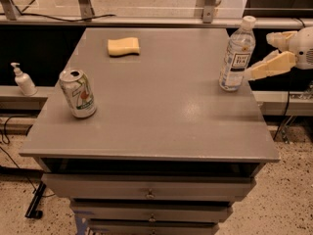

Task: Move blue plastic bottle near 7up can

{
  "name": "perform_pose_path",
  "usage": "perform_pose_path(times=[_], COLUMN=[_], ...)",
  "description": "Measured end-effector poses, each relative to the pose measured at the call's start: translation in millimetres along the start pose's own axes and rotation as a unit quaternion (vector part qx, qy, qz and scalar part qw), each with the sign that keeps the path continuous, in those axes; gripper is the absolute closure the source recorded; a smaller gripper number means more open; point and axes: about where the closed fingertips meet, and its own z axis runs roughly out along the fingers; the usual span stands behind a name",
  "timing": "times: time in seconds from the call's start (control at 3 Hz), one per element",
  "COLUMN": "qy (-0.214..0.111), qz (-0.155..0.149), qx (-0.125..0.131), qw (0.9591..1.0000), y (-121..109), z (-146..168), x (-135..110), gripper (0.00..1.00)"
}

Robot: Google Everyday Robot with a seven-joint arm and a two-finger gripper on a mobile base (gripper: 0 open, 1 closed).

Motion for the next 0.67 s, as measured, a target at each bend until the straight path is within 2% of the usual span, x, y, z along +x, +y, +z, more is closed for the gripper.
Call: perform_pose_path(times=[0.33,0.67], qy=[-0.03,-0.047], qz=[0.005,0.015], qx=[-0.017,-0.037], qw=[0.9994,0.9981], y=[-5.1,-0.2], z=[17.6,32.8], x=[2.0,6.3], gripper=[0.0,0.18])
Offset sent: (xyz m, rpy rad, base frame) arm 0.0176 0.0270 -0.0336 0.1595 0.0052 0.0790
